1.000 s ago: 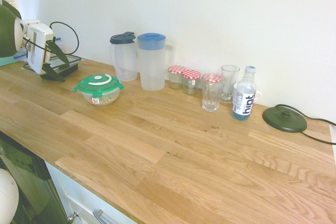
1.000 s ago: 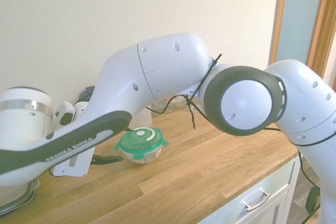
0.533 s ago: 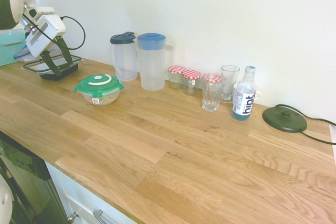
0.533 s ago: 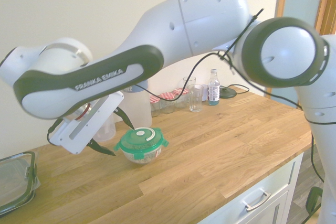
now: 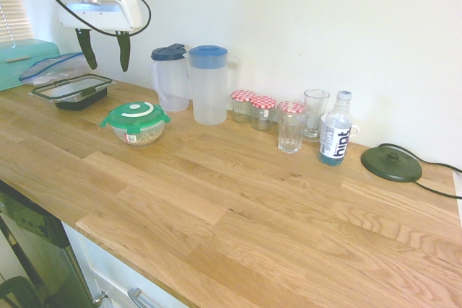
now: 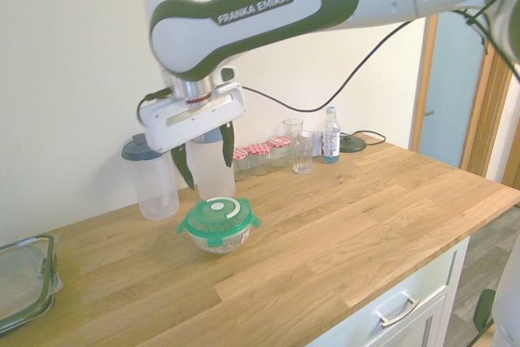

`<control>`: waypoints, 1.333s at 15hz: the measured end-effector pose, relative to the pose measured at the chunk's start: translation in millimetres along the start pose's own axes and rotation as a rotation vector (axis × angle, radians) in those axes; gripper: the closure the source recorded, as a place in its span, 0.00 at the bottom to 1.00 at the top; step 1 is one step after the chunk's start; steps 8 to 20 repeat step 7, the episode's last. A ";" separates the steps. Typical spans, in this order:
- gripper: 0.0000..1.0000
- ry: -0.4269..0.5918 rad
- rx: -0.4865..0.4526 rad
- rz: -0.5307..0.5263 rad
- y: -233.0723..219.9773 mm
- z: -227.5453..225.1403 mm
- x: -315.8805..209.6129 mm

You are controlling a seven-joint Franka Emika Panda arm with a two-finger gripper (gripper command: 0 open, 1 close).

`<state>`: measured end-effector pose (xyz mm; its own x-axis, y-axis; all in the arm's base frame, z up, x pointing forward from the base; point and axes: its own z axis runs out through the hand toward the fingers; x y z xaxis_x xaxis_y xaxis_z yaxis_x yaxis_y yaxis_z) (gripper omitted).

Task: Cover the lid of food container

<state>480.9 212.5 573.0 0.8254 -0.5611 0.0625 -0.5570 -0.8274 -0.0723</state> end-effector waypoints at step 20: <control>0.00 -0.021 0.019 -0.002 234.3 6.9 47.8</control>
